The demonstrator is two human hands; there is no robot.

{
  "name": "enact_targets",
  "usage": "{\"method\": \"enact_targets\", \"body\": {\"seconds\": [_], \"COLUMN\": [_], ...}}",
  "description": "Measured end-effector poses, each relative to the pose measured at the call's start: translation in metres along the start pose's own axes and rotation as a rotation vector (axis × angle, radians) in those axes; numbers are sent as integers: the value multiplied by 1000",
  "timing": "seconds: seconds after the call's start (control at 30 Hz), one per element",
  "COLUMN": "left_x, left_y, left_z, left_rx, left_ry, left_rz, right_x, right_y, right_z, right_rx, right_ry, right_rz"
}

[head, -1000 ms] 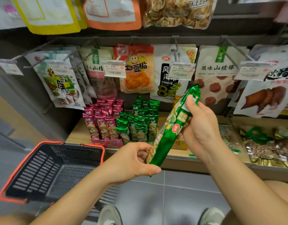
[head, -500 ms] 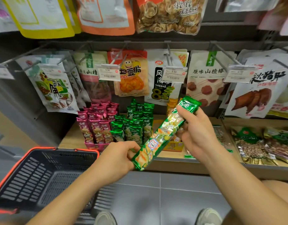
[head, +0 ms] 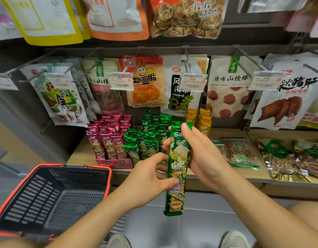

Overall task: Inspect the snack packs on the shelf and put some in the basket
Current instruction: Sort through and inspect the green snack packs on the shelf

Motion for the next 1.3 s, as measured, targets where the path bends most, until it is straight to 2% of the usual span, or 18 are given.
{"method": "enact_targets", "body": {"seconds": [0.1, 0.17, 0.23, 0.27, 0.33, 0.4, 0.57, 0.7, 0.77, 0.83, 0.9, 0.97, 1.1, 1.23, 1.3], "left_x": [8, 27, 43, 45, 39, 33, 45, 53, 76, 102, 114, 111, 100, 91, 89], "left_y": [11, 20, 23, 24, 25, 26, 20, 26, 25, 21, 15, 10, 5, 22, 24], "left_z": [3, 8, 11, 12, 12, 11, 12, 15, 17, 17, 18, 23, 30, 32, 32], "left_rx": [-101, -145, -142, -143, -162, -196, -213, -263, -249, -207, -161, -87, 82, 12, -45], "left_ry": [-115, -13, 138, 157, 91, 63, 150, 250, 415, 560, 583, 523, 348, 233, 261], "left_rz": [119, 77, -71, -99, -50, -18, 76, 223, 254, 223, 227, 196, 54, 34, 61], "right_x": [2, 0, -9, -14, -21, -22, -21, -19, -15, -12, -9, -4, 9, 21, 26], "right_y": [10, 10, 9, 10, 12, 12, 16, 21, 29, 42, 51, 50, 43, 32, 26], "right_z": [1, -4, -10, -14, -21, -24, -22, -17, -15, -18, -24, -27, -34, -41, -40], "right_rx": [0, 73, 153, 186, 262, 297, 351, 278, 83, -194, -355, -338, -180, -46, -18], "right_ry": [137, 213, 213, 197, 179, 169, 183, 83, -35, -168, -250, -224, -106, -36, -4], "right_rz": [-106, -273, -508, -634, -849, -919, -1114, -1085, -989, -798, -585, -574, -724, -947, -1023]}}
Point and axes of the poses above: each hand's wrist, its own z-axis towards the middle knuckle, its own x-axis out of the back of the hand, y = z × x, the point moved 5 cm from there along z, towards the middle knuckle, and after that the axes turned 15 degrees about -x, right-handed, at the moved point
